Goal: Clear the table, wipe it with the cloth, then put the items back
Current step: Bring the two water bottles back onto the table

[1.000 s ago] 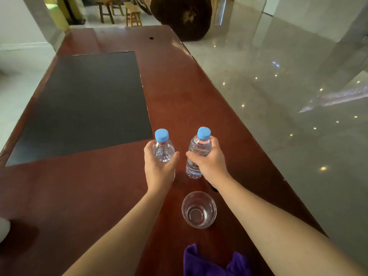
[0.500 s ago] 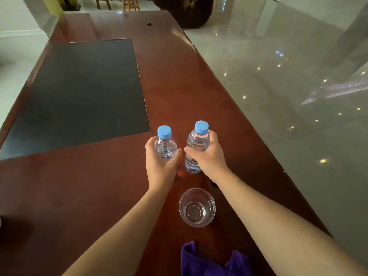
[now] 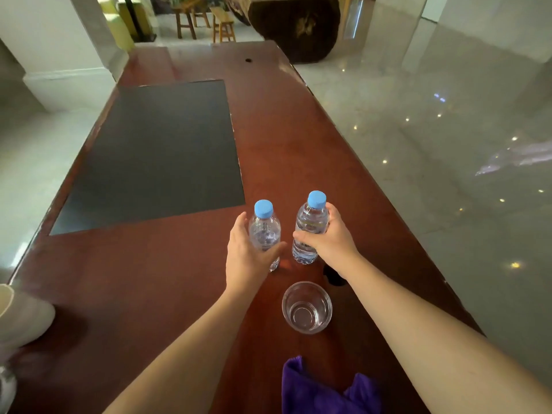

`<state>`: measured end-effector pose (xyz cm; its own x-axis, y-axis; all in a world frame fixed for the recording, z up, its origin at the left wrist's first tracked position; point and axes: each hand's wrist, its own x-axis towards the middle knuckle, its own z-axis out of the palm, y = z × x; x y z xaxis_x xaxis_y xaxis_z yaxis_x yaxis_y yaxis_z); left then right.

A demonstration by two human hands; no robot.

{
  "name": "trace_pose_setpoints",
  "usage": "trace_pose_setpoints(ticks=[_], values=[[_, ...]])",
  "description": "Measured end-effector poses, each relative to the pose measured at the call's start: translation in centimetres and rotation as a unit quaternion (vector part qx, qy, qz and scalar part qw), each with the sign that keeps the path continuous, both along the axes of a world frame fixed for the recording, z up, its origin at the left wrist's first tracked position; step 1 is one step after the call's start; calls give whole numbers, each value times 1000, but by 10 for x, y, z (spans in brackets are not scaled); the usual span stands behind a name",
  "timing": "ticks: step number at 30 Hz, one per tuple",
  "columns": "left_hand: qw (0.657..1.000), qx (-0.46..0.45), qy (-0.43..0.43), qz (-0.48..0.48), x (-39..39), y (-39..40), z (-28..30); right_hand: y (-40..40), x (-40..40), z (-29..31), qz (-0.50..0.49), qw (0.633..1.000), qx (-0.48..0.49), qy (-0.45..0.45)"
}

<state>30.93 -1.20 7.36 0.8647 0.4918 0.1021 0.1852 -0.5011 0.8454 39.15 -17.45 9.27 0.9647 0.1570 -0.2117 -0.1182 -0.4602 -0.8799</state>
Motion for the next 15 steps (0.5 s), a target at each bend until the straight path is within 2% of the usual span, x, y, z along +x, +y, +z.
trace_pose_setpoints(ticks=[4,8,15], values=[[994,103,22,3,-20,3,22,-12,-20,15,-35,996,-77,-7],[966,249,67,20,-45,9,43,-15,-49,36,-24,981,-166,-94],[938,323,115,48,-88,22,61,-1,-91,66,57,948,-242,-197]])
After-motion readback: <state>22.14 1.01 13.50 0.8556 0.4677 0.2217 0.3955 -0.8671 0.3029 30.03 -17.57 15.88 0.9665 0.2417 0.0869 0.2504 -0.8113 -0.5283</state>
